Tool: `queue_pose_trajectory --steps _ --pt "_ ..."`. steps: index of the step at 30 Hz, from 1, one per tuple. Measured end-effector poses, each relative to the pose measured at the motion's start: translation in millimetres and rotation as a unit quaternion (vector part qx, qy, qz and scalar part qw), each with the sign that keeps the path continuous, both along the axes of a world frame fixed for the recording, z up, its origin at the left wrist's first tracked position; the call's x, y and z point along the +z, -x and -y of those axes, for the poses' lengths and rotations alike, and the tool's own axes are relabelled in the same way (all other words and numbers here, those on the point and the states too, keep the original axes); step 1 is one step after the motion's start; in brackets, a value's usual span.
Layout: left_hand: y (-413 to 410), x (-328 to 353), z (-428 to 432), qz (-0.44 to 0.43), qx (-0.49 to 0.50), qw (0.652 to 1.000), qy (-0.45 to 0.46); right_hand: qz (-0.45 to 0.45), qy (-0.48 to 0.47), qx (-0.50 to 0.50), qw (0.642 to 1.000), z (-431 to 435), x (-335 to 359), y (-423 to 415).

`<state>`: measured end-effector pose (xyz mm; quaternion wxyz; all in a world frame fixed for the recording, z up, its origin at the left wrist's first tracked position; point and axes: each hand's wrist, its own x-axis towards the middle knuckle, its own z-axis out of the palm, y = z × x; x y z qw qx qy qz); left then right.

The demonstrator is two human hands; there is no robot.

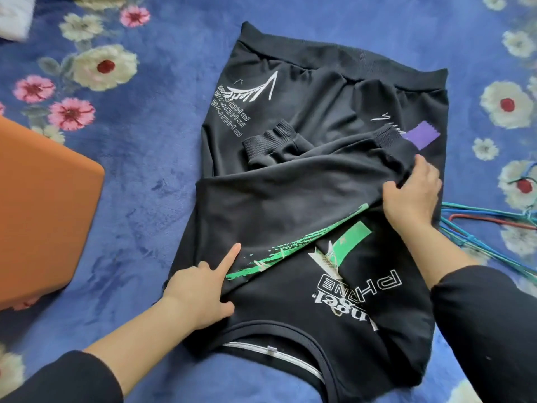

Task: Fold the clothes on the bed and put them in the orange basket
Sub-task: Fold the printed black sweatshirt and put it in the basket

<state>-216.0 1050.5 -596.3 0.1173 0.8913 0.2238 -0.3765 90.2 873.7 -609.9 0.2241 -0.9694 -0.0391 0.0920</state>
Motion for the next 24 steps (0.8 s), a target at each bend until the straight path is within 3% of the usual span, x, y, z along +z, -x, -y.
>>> queue_pose_trajectory --steps 3,6,10,13,17,20,22,24 --pt "3 0 3 0.020 0.046 0.999 0.005 0.022 0.064 0.241 0.968 2 -4 31" --pt "16 -5 -1 0.018 0.038 0.998 -0.055 -0.062 0.140 0.285 0.946 9 -8 63" --pt "43 -11 -17 -0.007 0.073 0.992 -0.105 -0.067 0.126 0.183 0.973 48 5 108" --pt "61 -9 -24 0.053 0.187 0.980 -0.048 -0.077 0.135 0.092 0.984 87 11 140" --pt "66 -4 -18 0.142 0.337 0.931 -0.011 -0.073 0.089 -0.105 0.988 119 20 183" --pt "72 -2 -4 0.146 0.376 0.915 0.016 -0.127 0.034 -0.314 0.940 141 9 213" --pt "77 -7 -4 0.150 0.368 0.917 0.035 -0.177 -0.109 -0.443 0.872 149 0 226" --pt "75 -10 -10 0.177 0.426 0.882 0.089 -0.196 -0.235 -0.488 0.818 151 -4 230"
